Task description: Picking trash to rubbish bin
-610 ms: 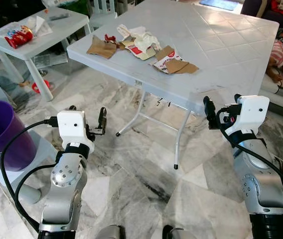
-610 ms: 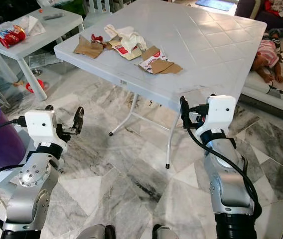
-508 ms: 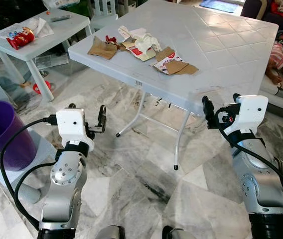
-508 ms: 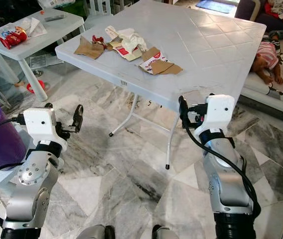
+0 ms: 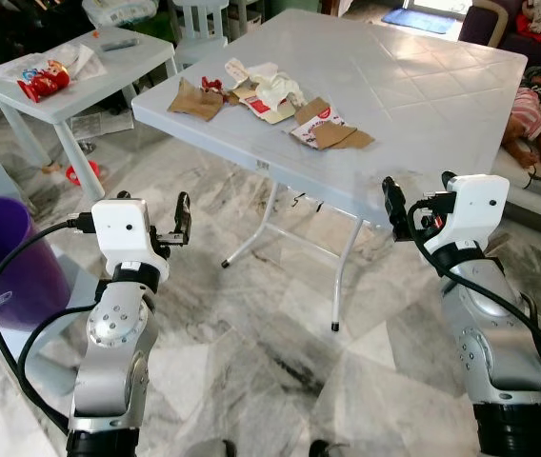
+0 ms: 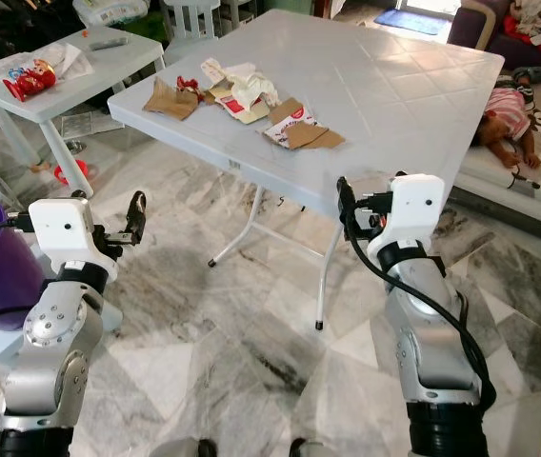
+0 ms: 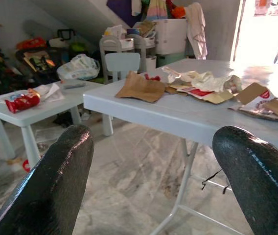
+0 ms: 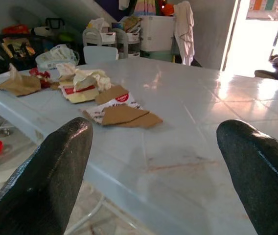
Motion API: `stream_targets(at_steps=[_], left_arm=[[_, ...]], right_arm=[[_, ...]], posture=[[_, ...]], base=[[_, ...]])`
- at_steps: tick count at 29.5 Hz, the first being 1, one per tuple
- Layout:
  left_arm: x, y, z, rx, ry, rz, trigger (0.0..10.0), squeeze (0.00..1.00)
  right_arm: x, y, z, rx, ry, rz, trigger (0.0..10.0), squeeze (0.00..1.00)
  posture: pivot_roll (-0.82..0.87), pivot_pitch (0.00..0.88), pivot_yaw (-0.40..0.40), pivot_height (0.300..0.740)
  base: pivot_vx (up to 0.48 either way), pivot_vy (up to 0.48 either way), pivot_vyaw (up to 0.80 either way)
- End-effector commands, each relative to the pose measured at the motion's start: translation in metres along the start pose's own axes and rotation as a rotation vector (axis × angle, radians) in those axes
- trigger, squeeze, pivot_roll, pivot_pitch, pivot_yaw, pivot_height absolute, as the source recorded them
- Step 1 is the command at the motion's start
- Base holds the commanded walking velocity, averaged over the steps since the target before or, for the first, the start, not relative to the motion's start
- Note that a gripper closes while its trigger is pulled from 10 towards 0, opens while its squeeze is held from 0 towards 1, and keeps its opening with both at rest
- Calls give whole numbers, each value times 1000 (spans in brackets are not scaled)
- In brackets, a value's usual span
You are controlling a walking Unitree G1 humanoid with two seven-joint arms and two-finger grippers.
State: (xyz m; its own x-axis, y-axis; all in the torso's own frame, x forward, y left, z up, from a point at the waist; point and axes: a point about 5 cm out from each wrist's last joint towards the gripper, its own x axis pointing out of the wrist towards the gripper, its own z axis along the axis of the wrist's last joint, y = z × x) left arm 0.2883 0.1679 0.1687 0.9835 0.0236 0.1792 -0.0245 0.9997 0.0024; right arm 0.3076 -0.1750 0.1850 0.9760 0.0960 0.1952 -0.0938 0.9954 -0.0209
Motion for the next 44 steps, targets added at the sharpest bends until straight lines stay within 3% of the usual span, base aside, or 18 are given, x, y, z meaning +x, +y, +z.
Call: stream_targets(at_steps=[1, 44], left_arm=[[-2, 0, -1, 2, 10, 6, 10000, 0], [-7, -2, -11, 0, 84, -15, 10000, 0]], right_arm=[[-3, 1, 5, -4, -19, 16, 10000, 0], [-5, 18, 0, 10, 19, 132, 10000, 0]], posture=[[58, 111, -5, 740], [66, 140, -7, 740]], base=[[382, 0, 0], [406, 6, 0]])
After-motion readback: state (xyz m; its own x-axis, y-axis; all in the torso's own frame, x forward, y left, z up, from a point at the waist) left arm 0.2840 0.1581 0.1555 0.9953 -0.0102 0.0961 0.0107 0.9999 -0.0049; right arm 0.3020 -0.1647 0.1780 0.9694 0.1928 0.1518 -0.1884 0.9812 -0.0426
